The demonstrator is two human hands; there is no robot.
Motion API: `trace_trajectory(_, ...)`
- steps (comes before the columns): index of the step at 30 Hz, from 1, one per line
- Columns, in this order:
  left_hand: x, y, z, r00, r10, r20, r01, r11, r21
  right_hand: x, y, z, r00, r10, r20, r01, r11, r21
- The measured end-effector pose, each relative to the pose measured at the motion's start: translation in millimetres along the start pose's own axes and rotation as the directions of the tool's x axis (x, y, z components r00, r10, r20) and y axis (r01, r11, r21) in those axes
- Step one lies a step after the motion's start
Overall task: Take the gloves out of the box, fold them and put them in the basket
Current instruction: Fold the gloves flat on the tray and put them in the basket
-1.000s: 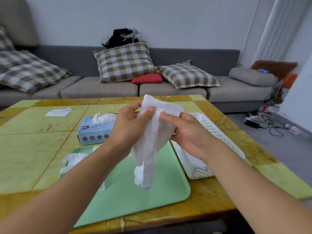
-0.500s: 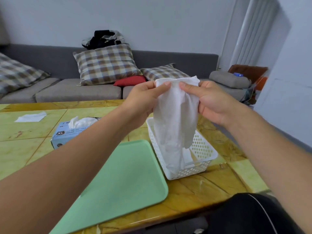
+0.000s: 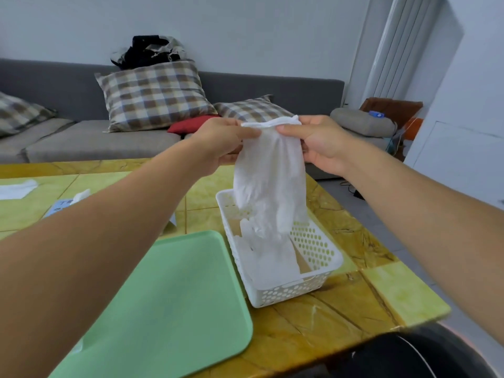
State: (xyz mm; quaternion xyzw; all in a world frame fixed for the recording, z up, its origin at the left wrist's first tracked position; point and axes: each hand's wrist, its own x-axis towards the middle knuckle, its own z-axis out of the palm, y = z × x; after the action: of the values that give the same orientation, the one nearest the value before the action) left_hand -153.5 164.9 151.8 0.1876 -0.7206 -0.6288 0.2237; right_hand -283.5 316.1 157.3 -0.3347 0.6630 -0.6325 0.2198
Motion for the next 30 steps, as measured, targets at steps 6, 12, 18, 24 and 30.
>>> trace_trajectory(6,0,-44,-5,0.992,0.114,0.053,-0.121,0.977,0.173,-7,51,-10,0.991,-0.094,0.098,0.111,0.978,-0.177)
trace_trajectory(12,-34,-99,5,0.878,0.163,0.45,-0.447,0.615,0.649,-55,110,-10,0.91,0.018,0.413,0.265,0.742,-0.616)
trace_trajectory(18,-65,-102,31,0.733,-0.203,0.649,-0.554,0.375,0.743,-81,109,4,0.789,0.195,0.583,0.485,0.387,-0.784)
trace_trajectory(24,-73,-92,52,0.595,-0.441,0.672,-0.582,0.34,0.738,-72,97,12,0.676,0.505,0.537,0.456,0.285,-0.843)
trace_trajectory(30,-59,-84,57,0.612,-0.528,0.589,-0.498,0.321,0.806,-40,87,13,0.602,0.673,0.43,0.173,0.416,-0.893)
